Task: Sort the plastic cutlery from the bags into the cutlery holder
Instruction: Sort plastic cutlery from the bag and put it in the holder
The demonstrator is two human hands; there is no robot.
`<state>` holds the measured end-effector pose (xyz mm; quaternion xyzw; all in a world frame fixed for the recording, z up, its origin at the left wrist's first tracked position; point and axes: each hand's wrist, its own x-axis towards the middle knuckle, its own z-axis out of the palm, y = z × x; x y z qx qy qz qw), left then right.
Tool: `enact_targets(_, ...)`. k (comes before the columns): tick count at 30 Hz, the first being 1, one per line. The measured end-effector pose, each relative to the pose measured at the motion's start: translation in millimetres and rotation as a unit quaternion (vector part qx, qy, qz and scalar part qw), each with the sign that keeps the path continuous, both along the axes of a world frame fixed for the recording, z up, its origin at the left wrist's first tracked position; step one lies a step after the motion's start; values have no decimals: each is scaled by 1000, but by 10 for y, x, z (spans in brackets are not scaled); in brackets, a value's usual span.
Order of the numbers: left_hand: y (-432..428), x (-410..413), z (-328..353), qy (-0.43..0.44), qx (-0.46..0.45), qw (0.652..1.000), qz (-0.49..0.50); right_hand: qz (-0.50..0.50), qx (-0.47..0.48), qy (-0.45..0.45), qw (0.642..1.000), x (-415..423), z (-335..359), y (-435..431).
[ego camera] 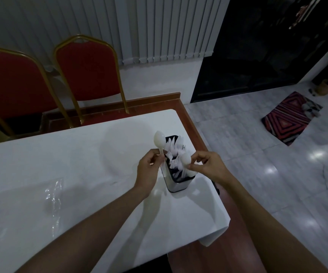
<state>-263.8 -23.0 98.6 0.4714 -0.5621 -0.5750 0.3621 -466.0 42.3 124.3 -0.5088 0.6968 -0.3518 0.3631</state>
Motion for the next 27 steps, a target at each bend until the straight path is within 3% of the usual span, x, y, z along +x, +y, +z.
enact_targets(5,72,-53,-64,-4,11,1000,-24,22,36,34,999,-12,-38,30)
enact_targets(9,139,-89,-163,-118,-131,982,-66,7,27,37,999,5,-27,38)
enact_targets(12,168,-144,-194,-182,-158,965,-97,8,19,47,999,20,-21,37)
enact_targets(20,126,-106,-236,-197,-197,947,-158,-18,-55,92,994,91,5,41)
enact_targets(27,73,314,-320,-266,-294,914,-83,13,-129,166,977,401,75,-9)
